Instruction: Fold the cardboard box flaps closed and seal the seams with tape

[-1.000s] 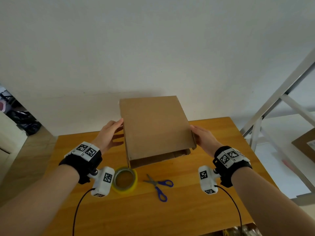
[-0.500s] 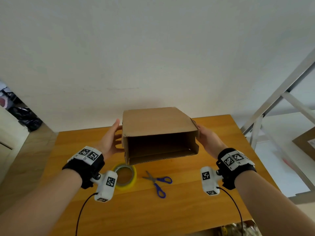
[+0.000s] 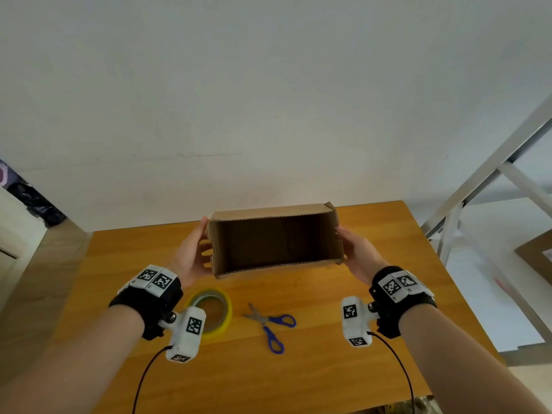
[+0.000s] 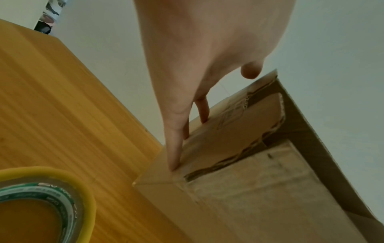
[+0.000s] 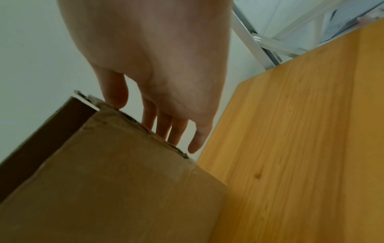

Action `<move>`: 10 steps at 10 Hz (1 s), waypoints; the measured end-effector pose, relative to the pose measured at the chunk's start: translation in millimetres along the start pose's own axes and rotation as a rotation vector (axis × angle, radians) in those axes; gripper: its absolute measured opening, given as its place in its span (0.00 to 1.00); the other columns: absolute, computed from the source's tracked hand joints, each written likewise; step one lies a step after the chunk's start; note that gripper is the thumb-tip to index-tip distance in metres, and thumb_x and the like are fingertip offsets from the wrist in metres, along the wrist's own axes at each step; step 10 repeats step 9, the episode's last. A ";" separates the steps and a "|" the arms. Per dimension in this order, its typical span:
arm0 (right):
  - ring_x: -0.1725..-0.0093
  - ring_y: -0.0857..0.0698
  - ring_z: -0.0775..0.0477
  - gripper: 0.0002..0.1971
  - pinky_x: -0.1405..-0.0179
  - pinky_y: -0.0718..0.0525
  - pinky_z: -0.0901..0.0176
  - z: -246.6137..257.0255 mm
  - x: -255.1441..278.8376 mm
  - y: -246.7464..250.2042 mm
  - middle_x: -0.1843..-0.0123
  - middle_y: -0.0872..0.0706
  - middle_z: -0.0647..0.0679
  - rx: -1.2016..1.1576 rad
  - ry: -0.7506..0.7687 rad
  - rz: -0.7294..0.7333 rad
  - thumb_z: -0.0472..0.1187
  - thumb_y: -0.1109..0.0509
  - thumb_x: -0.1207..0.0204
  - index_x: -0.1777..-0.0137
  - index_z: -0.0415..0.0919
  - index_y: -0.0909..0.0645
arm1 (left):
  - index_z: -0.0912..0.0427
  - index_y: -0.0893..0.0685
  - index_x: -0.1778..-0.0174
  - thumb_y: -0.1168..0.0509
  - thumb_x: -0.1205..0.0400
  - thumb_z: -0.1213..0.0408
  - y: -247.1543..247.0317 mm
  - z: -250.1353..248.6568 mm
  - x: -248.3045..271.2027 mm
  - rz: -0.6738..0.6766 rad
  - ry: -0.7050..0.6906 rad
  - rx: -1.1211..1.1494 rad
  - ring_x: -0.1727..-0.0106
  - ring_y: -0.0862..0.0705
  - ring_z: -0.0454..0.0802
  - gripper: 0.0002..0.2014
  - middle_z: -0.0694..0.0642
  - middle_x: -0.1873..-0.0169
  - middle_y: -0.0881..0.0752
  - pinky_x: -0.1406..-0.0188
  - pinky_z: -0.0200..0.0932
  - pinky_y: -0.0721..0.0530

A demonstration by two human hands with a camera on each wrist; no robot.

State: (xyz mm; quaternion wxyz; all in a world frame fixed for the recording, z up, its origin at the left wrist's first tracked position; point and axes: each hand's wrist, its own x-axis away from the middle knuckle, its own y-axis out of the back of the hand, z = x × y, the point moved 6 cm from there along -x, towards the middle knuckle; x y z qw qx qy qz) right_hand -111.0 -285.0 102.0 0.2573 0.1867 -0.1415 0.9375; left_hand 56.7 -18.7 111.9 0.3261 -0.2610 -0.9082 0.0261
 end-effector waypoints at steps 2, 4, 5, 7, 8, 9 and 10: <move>0.32 0.21 0.48 0.20 0.32 0.26 0.49 -0.4 -19.6 8.8 0.36 0.15 0.44 -0.055 -0.044 -0.034 0.51 0.43 0.16 0.30 0.42 0.23 | 0.62 0.24 0.34 0.42 0.19 0.46 -10.3 -3.1 -9.2 0.041 -0.057 0.047 0.46 0.21 0.62 0.25 0.63 0.45 0.22 0.50 0.65 0.17; 0.36 0.20 0.46 0.24 0.41 0.24 0.51 0.2 -31.1 12.4 0.36 0.15 0.43 -0.055 -0.066 -0.028 0.55 0.45 0.16 0.29 0.40 0.24 | 0.62 0.26 0.35 0.42 0.18 0.49 -19.4 5.7 -17.0 -0.036 -0.033 0.086 0.39 0.23 0.65 0.23 0.65 0.41 0.23 0.52 0.63 0.18; 0.34 0.20 0.47 0.24 0.31 0.26 0.47 -4.2 -38.7 15.3 0.35 0.15 0.43 -0.073 -0.086 -0.027 0.55 0.45 0.16 0.29 0.40 0.24 | 0.59 0.23 0.40 0.41 0.18 0.53 -22.3 6.8 -18.7 -0.078 -0.051 0.104 0.37 0.23 0.65 0.16 0.65 0.38 0.23 0.46 0.63 0.20; 0.33 0.20 0.48 0.23 0.27 0.29 0.44 -9.2 -46.5 19.8 0.34 0.15 0.45 -0.118 -0.107 0.025 0.54 0.44 0.16 0.29 0.41 0.24 | 0.52 0.22 0.41 0.44 0.16 0.51 -25.0 2.3 -13.1 -0.165 -0.078 0.069 0.36 0.23 0.61 0.14 0.56 0.38 0.22 0.36 0.66 0.26; 0.33 0.20 0.48 0.22 0.28 0.28 0.45 -11.5 -46.3 21.5 0.34 0.15 0.45 -0.121 -0.114 0.043 0.54 0.43 0.16 0.29 0.41 0.24 | 0.53 0.26 0.33 0.45 0.16 0.49 -24.6 3.8 -8.1 -0.187 -0.085 0.010 0.40 0.21 0.57 0.19 0.54 0.40 0.21 0.40 0.59 0.23; 0.33 0.20 0.48 0.22 0.27 0.29 0.43 -12.3 -47.3 20.7 0.35 0.15 0.45 -0.129 -0.084 0.057 0.54 0.44 0.16 0.30 0.41 0.24 | 0.54 0.24 0.36 0.44 0.17 0.48 -20.9 3.2 -1.9 -0.253 -0.110 -0.050 0.42 0.20 0.54 0.18 0.53 0.40 0.20 0.41 0.56 0.22; 0.33 0.20 0.48 0.22 0.27 0.29 0.43 -12.3 -47.3 20.7 0.35 0.15 0.45 -0.129 -0.084 0.057 0.54 0.44 0.16 0.30 0.41 0.24 | 0.54 0.24 0.36 0.44 0.17 0.48 -20.9 3.2 -1.9 -0.253 -0.110 -0.050 0.42 0.20 0.54 0.18 0.53 0.40 0.20 0.41 0.56 0.22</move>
